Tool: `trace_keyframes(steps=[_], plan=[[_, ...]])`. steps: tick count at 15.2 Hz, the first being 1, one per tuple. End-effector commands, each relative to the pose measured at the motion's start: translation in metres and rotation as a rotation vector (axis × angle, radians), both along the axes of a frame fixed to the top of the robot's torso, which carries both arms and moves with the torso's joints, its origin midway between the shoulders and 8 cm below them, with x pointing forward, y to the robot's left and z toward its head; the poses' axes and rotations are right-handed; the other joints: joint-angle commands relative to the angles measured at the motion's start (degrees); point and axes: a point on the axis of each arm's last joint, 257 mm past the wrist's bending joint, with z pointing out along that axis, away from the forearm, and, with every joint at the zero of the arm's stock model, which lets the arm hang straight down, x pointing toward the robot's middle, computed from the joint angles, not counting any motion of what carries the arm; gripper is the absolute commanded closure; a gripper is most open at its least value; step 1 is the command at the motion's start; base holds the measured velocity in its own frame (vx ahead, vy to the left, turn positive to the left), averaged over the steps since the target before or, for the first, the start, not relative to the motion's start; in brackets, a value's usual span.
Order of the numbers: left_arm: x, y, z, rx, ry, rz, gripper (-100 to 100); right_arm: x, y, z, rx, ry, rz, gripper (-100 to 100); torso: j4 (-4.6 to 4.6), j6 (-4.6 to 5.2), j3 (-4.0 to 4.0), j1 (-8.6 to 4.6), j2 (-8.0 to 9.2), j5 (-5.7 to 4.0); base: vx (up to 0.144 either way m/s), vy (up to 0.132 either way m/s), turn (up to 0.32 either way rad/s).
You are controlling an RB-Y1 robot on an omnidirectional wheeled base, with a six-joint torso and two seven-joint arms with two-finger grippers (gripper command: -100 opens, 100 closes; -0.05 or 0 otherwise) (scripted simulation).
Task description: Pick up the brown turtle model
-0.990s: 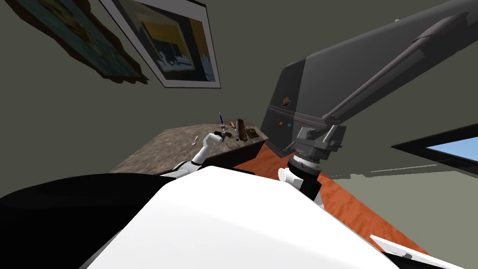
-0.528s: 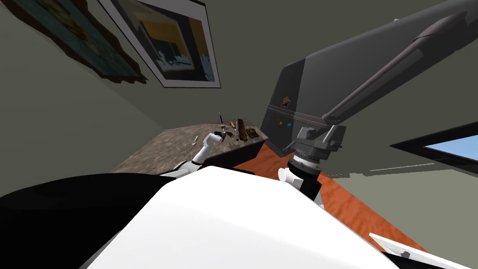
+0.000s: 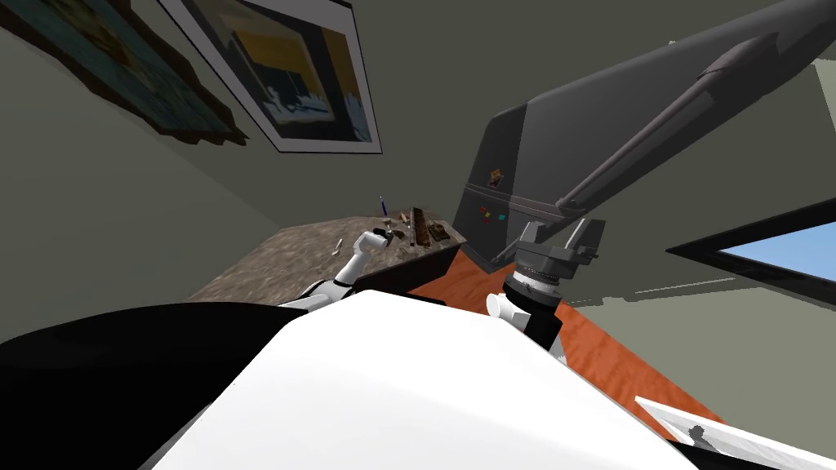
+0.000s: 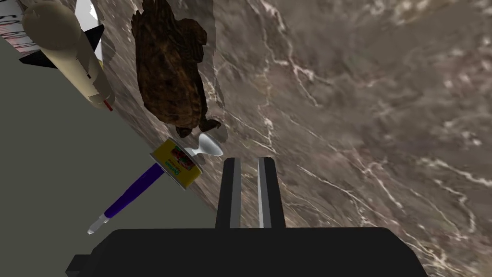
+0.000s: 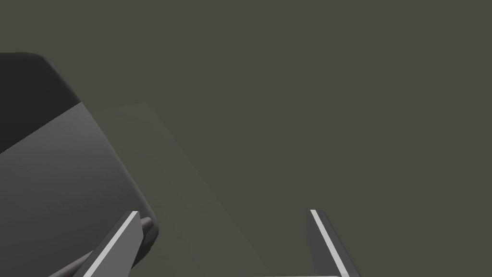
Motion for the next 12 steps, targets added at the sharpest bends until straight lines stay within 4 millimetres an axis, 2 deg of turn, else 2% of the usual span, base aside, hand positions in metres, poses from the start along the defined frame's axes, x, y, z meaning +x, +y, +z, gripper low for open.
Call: trace_keyframes(steps=[1, 12], plan=[[0.004, 0.01, 0.0, 0.005, 0.004, 0.015, -100, 0.0, 0.0, 0.0, 0.0, 0.0, 0.0, 0, 0.0, 0.0, 0.0, 0.0, 0.0, 0.0, 0.003, -0.029, -0.129], [0.014, 0.066, -0.005, 0.02, 0.023, 0.099, -100, 0.0, 0.0, 0.0, 0.0, 0.0, 0.0, 0, 0.0, -0.01, 0.0, 0.0, 0.0, 0.0, 0.006, -0.029, -0.108]])
